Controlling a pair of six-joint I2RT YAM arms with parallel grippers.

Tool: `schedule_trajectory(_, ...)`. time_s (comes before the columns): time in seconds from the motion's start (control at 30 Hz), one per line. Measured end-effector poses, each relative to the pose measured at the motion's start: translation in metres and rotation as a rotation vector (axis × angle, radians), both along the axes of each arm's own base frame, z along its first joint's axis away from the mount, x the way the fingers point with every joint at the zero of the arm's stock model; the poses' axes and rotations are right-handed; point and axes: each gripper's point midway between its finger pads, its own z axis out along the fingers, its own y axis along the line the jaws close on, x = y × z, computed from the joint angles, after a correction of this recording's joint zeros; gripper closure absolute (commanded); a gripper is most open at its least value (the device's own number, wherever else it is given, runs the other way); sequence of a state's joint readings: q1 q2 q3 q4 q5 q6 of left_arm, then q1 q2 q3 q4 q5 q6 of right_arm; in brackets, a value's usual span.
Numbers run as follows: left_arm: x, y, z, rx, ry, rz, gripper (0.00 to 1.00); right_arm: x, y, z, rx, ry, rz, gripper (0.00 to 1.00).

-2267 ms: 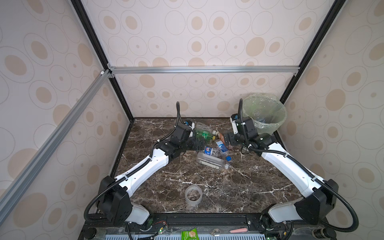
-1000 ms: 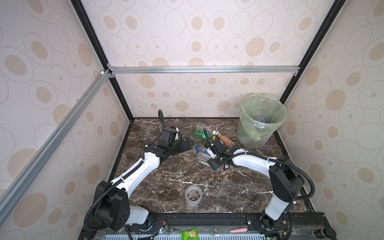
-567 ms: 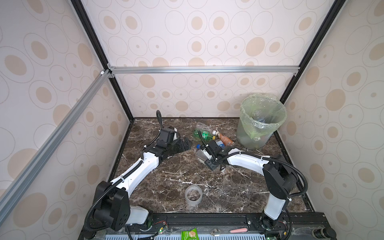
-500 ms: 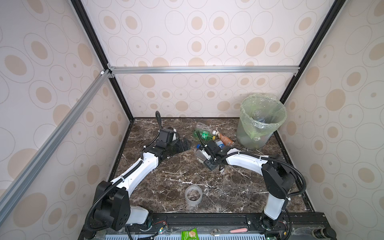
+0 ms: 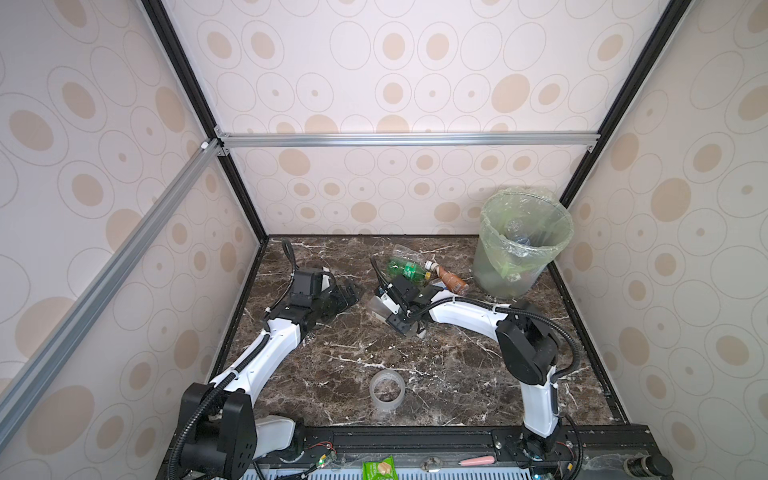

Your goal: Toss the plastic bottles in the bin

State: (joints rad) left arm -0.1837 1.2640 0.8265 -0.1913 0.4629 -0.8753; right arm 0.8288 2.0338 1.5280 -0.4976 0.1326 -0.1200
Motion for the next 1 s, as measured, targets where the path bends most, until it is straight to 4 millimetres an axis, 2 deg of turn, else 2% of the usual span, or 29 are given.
schedule_trajectory(0.2, -0.005, 0.004, -0.010, -0.049, 0.051, 0.023, 0.01, 0.009, 0.016, 0.019, 0.048, -0.024, 0.016, 0.17)
schedule_trajectory(0.37, -0.003, 0.003, -0.007, -0.085, 0.054, 0.030, 0.01, 0.009, 0.014, 0.027, 0.049, -0.039, 0.014, 0.06)
schedule_trajectory(0.5, -0.002, 0.001, -0.009, -0.099, 0.070, 0.032, 0.01, 0.001, -0.003, 0.052, 0.062, -0.076, -0.009, 0.00)
schedule_trajectory(0.73, 0.009, -0.006, -0.014, -0.082, 0.115, 0.025, 0.01, -0.003, -0.050, 0.133, 0.168, -0.207, -0.102, 0.00)
schedule_trajectory(0.8, 0.014, -0.012, -0.016, -0.070, 0.128, 0.022, 0.01, -0.002, -0.064, 0.148, 0.186, -0.243, -0.132, 0.00)
schedule_trajectory(0.9, 0.019, -0.026, -0.021, -0.064, 0.159, 0.021, 0.01, -0.003, -0.081, 0.158, 0.194, -0.274, -0.168, 0.00)
schedule_trajectory(1.0, 0.019, -0.041, -0.033, -0.059, 0.215, 0.039, 0.01, -0.005, -0.091, 0.158, 0.194, -0.283, -0.191, 0.00)
